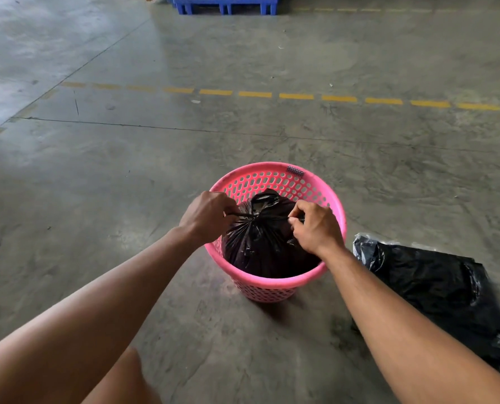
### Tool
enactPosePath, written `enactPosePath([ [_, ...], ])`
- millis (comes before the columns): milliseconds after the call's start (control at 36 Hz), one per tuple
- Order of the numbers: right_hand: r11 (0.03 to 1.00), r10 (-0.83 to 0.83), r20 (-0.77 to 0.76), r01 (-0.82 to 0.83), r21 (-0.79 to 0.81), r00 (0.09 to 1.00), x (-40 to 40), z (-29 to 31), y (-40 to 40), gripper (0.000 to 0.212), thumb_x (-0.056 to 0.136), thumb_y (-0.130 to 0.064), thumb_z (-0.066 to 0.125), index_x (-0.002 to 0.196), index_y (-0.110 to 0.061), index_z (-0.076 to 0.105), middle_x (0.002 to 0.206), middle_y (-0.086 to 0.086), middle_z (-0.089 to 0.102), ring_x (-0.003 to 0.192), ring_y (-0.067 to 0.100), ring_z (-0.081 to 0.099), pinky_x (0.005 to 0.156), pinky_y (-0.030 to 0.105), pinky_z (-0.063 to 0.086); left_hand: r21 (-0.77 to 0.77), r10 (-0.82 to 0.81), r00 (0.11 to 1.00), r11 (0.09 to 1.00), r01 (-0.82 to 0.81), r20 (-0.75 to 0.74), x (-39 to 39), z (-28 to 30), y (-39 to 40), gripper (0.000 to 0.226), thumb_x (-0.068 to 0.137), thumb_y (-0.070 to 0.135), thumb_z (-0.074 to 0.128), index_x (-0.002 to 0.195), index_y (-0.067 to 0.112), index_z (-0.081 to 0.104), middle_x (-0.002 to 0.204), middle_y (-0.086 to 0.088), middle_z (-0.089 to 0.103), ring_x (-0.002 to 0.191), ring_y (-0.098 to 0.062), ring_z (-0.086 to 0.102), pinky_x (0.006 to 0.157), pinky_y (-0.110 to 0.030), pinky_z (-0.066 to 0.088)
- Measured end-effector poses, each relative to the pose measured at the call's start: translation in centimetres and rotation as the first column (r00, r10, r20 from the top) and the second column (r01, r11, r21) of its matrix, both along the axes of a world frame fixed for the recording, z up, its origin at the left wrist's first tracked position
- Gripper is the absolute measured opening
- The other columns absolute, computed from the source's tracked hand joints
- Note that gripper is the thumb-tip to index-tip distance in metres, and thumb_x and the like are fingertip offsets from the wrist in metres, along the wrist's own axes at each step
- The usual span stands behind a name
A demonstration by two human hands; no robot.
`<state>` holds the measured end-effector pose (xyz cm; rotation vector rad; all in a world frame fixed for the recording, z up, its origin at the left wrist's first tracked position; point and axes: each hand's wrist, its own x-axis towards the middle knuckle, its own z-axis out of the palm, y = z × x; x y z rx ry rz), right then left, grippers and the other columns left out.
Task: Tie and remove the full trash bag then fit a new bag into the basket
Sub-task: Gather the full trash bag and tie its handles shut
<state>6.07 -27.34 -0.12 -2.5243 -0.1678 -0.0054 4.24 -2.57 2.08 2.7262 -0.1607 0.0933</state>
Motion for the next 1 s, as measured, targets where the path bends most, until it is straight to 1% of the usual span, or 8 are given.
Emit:
enactPosePath([
  [250, 0.998, -0.013, -0.003, 0.013, -0.066, 1.0, -0.1, 0.2, -1.3, 0.001, 0.085, -0.021, 0.069, 0.085, -0.021, 0.069, 0.089, 0.006, 0.076, 0.087, 0.029, 0.07, 0.073, 0.029, 0.047, 0.005, 0.002, 1.0, 1.0, -0.002, -0.003, -0.2, -0.5, 1.8, 0.013, 0.08, 0.022, 0.079, 0.091, 0.028, 0.082, 0.081, 0.003, 0.078, 0.071, -0.021, 0.071, 0.072, -0.039, 0.059],
  [389, 0.998, 0.043, 0.105, -0.048, 0.048, 0.994, -0.4, 0.0, -2.3, 0.023, 0.077, -0.032, 0.072, 0.099, -0.026, 0.069, 0.091, -0.005, 0.072, 0.088, 0.018, 0.066, 0.085, 0.034, 0.054, 0.105, -0.061, 0.996, 0.993, 0.054, 0.067, -0.4, 0.3, 0.5, 0.058, 0.071, 0.051, 0.067, 0.127, 0.04, 0.063, 0.121, 0.002, 0.062, 0.11, -0.025, 0.056, 0.092, -0.044, 0.05],
  [472, 0.992, -0.119, 0.341, 0.099, 0.076, 0.932, -0.8, -0.1, -3.5, 0.037, 0.075, -0.035, 0.069, 0.108, -0.02, 0.066, 0.105, 0.004, 0.062, 0.102, 0.025, 0.057, 0.092, 0.037, 0.049, 0.089, -0.18, 0.984, 0.979, 0.181, -0.017, -0.1, 0.6, -1.8, 0.074, 0.067, 0.062, 0.063, 0.137, 0.039, 0.055, 0.124, 0.001, 0.056, 0.116, -0.024, 0.055, 0.098, -0.046, 0.049],
  [528, 0.953, -0.302, 0.391, 0.261, 0.156, 0.869, -1.6, -0.3, -4.3, 0.037, 0.076, -0.031, 0.067, 0.11, -0.015, 0.063, 0.108, 0.012, 0.058, 0.104, 0.03, 0.055, 0.092, 0.041, 0.048, 0.142, -0.208, 0.971, 0.964, 0.224, -0.116, 0.1, 0.6, -3.7, 0.082, 0.071, 0.065, 0.065, 0.145, 0.035, 0.048, 0.131, 0.0, 0.054, 0.118, -0.025, 0.056, 0.099, -0.045, 0.049],
  [611, 0.863, -0.497, 0.228, 0.449, 0.232, 0.838, -3.4, -1.5, -4.7, 0.039, 0.083, -0.03, 0.064, 0.118, -0.014, 0.055, 0.114, 0.018, 0.059, 0.102, 0.038, 0.061, 0.083, 0.044, 0.049, 0.264, -0.167, 0.964, 0.939, 0.219, -0.207, 0.8, 0.1, -5.6, 0.078, 0.079, 0.057, 0.07, 0.149, 0.03, 0.046, 0.143, -0.002, 0.053, 0.127, -0.028, 0.057, 0.1, -0.044, 0.051],
  [750, 0.793, -0.53, -0.131, 0.544, 0.275, 0.838, -5.1, -3.0, -4.5, 0.032, 0.098, -0.03, 0.055, 0.12, -0.008, 0.054, 0.109, 0.024, 0.07, 0.102, 0.042, 0.066, 0.075, 0.04, 0.04, 0.179, -0.073, 0.978, 0.978, 0.108, -0.194, 1.6, -0.1, -6.9, 0.03, 0.088, 0.033, 0.072, 0.114, 0.019, 0.072, 0.11, -0.011, 0.072, 0.098, -0.037, 0.07, 0.078, -0.042, 0.057],
  [861, 0.757, -0.552, -0.131, 0.561, 0.334, 0.823, -5.7, -3.2, -3.5, 0.032, 0.101, -0.027, 0.052, 0.123, -0.005, 0.054, 0.109, 0.025, 0.072, 0.1, 0.043, 0.068, 0.078, 0.043, 0.046, 0.06, -0.063, 0.988, 0.996, 0.072, -0.139, 2.3, 0.8, -7.1, 0.022, 0.085, 0.028, 0.067, 0.103, 0.018, 0.075, 0.094, -0.012, 0.074, 0.086, -0.037, 0.07, 0.071, -0.044, 0.058],
  [1000, 0.718, -0.592, -0.131, 0.594, 0.362, 0.795, -5.8, -2.5, -2.9, 0.03, 0.1, -0.026, 0.054, 0.121, -0.004, 0.057, 0.105, 0.026, 0.072, 0.098, 0.045, 0.067, 0.079, 0.044, 0.047, -0.084, 0.008, 0.991, 0.996, 0.003, 0.135, 3.2, 4.7, -6.4, 0.038, 0.08, 0.037, 0.057, 0.113, 0.027, 0.072, 0.101, -0.006, 0.078, 0.094, -0.033, 0.07, 0.077, -0.042, 0.057],
])
